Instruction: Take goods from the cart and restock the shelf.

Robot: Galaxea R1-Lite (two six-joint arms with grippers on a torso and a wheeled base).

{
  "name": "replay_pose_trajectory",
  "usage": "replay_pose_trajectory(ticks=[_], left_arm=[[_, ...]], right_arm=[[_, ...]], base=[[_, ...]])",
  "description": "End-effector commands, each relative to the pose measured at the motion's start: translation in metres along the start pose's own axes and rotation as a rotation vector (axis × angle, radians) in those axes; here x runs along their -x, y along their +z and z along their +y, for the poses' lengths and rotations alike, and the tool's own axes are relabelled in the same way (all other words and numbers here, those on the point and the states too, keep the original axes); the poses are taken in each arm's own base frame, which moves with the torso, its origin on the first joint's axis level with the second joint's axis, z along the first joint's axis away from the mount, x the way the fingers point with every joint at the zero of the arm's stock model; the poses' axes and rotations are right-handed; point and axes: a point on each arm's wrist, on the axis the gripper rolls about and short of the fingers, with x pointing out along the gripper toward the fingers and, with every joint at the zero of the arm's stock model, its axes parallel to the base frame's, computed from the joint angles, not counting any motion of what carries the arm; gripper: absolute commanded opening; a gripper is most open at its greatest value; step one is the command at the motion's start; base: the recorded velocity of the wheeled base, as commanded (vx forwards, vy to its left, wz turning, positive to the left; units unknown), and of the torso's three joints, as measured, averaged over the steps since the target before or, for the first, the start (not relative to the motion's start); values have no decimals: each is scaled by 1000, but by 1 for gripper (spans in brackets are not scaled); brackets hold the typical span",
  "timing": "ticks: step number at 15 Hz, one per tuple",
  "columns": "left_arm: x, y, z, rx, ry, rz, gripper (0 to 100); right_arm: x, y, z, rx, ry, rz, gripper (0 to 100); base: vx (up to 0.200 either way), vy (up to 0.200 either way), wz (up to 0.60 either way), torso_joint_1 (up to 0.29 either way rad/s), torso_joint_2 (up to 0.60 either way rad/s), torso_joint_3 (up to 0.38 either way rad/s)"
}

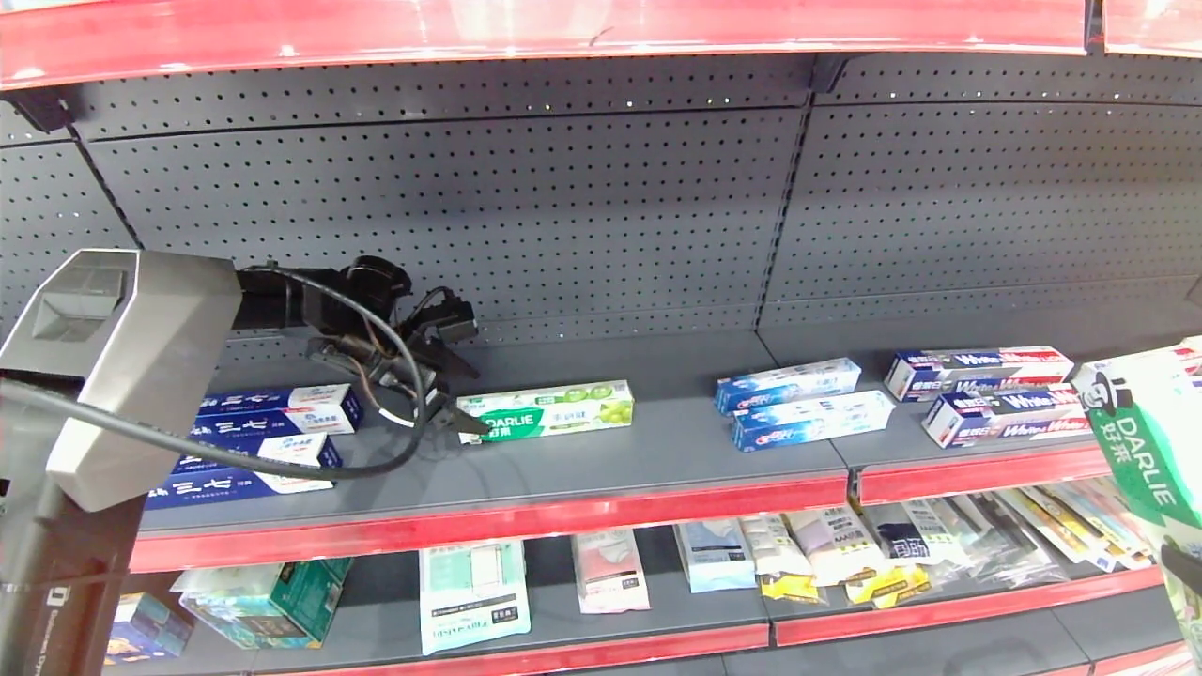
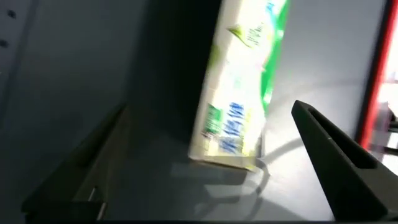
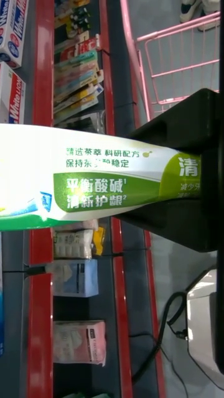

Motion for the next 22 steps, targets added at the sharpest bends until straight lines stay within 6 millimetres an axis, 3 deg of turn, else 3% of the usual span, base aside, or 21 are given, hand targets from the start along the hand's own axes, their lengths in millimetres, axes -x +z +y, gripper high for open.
replay_pose_trajectory(ticks=[1, 20, 21, 22], left_arm=[[-8, -2, 6, -6, 6, -5, 100], [-34, 5, 1, -33, -36, -6, 100], [-36, 3, 1, -29, -40, -3, 0], [-37, 2, 1, -27, -40, -2, 0]], right_arm=[[-1, -3, 1, 1, 2, 11, 0], [-7, -4, 2, 6, 9, 48, 0], [-7, -4, 2, 6, 9, 48, 0], [-7, -4, 2, 6, 9, 47, 0]], base=[[0, 0, 0, 0, 0, 0], [0, 0, 0, 0, 0, 0], [0, 0, 0, 0, 0, 0], [0, 0, 0, 0, 0, 0]])
